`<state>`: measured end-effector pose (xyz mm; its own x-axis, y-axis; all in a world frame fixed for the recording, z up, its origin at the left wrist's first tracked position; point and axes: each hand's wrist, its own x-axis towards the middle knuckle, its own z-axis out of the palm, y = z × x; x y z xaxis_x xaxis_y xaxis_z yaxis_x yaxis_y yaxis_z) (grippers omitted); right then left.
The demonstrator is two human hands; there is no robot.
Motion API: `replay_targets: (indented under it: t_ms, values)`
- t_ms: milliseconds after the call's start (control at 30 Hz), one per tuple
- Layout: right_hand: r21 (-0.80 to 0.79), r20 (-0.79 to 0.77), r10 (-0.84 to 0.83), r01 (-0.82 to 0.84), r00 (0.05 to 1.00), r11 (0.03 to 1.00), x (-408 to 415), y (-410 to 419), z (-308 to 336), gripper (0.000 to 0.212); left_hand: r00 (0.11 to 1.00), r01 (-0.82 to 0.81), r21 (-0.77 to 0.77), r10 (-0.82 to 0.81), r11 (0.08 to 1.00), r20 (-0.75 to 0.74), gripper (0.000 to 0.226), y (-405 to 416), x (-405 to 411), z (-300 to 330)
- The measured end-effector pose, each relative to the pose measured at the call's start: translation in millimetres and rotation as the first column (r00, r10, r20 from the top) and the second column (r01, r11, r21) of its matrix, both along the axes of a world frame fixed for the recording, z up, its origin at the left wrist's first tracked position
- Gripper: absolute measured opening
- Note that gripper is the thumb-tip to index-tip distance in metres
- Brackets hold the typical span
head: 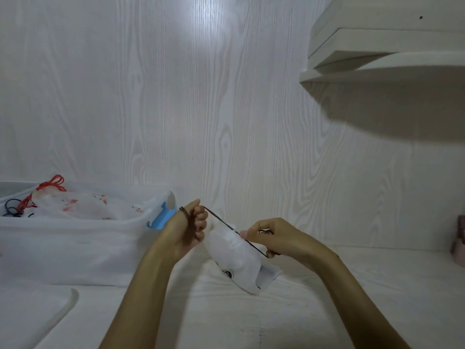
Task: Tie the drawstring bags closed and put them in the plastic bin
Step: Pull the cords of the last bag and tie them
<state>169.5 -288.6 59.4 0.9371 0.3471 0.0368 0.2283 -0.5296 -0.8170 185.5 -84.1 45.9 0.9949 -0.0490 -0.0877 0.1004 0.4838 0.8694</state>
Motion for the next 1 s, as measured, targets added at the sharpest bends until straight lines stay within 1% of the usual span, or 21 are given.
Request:
replay_targets:
  t_ms: [67,100,133,200,267,333,367,400,500,533,567,600,733,800,867,900,967,1000]
  values:
    - [-0.062,0.053,0.038,-0.034,0.998,0.998,-0.7,-0.1,-0.2,0.032,0.999,-0.045,0.202,0.045,0.978,0.008,0.033,1.3,0.9,-2.7]
    - [-0.093,0.095,0.043,-0.035,0.995,0.995,-0.2,1.4,-1.7,0.032,0.998,-0.067,0.342,0.069,0.937,0.007,0.031,0.9,-0.6,-2.8]
    - [-0.118,0.132,0.04,-0.024,0.99,0.993,1.2,2.7,-3.8,0.03,0.996,-0.076,0.48,0.084,0.874,0.005,0.027,0.8,-2.3,-1.8]
    - [-0.152,0.156,0.035,-0.011,0.987,0.988,3.3,5.6,-7.8,0.026,0.999,-0.047,0.695,0.053,0.717,0.012,0.02,3.6,-7.9,4.2]
    - [-0.191,0.136,0.054,-0.028,0.989,0.981,4.1,9.5,-11.5,0.025,1.0,-0.025,0.836,0.016,0.548,0.02,0.019,11.3,-12.2,11.2]
    - [-0.227,0.105,0.074,-0.048,0.992,0.973,2.6,12.4,-13.9,0.027,0.996,-0.083,0.943,0.061,0.322,0.067,0.024,17.8,-15.0,16.5]
    - [-0.244,0.095,0.079,-0.054,0.992,0.968,2.5,13.5,-13.7,0.029,0.993,-0.109,0.963,0.078,0.248,0.092,0.024,19.1,-15.6,21.1]
    - [-0.259,0.085,0.083,-0.058,0.993,0.964,1.7,15.3,-16.3,0.031,0.992,-0.118,0.965,0.072,0.233,0.104,0.022,18.8,-18.9,23.7]
    - [-0.269,0.082,0.092,-0.067,0.992,0.961,0.4,19.5,-18.7,0.032,0.99,-0.129,0.934,-0.009,0.334,0.14,0.014,8.3,-25.4,34.6]
    - [-0.263,0.08,0.094,-0.07,0.992,0.962,0.1,21.3,-20.2,0.03,0.99,-0.126,0.934,-0.02,0.335,0.141,0.013,3.1,-26.6,35.5]
    - [-0.26,0.08,0.095,-0.072,0.992,0.963,0.3,23.4,-21.2,0.028,0.992,-0.113,0.946,-0.025,0.305,0.127,0.014,-1.8,-26.6,34.2]
    - [-0.262,0.083,0.094,-0.07,0.992,0.963,0.5,25.2,-22.6,0.027,0.994,-0.102,0.965,-0.016,0.243,0.109,0.017,-6.7,-25.3,30.3]
    - [-0.284,0.089,0.121,-0.091,0.989,0.954,-0.5,30.2,-24.7,0.027,0.996,-0.069,0.994,0.052,-0.09,0.074,0.035,-19.0,-13.7,6.0]
    - [-0.303,0.057,0.148,-0.124,0.987,0.945,-1.2,31.5,-26.1,0.024,0.998,-0.028,0.979,0.054,-0.201,0.04,0.036,-23.1,-11.5,-0.2]
    - [-0.324,0.004,0.173,-0.162,0.985,0.932,-2.8,33.6,-26.7,0.018,0.998,0.005,0.963,0.056,-0.271,0.01,0.032,-26.6,-11.5,-3.2]
    - [-0.332,-0.021,0.181,-0.177,0.983,0.926,-3.9,34.8,-27.1,0.019,0.998,0.014,0.957,0.06,-0.289,0.004,0.03,-27.6,-12.5,-5.3]
    - [-0.351,-0.065,0.19,-0.2,0.98,0.915,-6.6,36.1,-26.2,0.024,0.997,0.005,0.958,0.074,-0.285,0.017,0.027,-28.3,-13.0,-9.4]
    - [-0.367,-0.077,0.19,-0.205,0.979,0.907,-7.4,36.1,-25.5,0.027,0.996,-0.02,0.965,0.077,-0.262,0.041,0.024,-27.0,-11.3,-11.6]
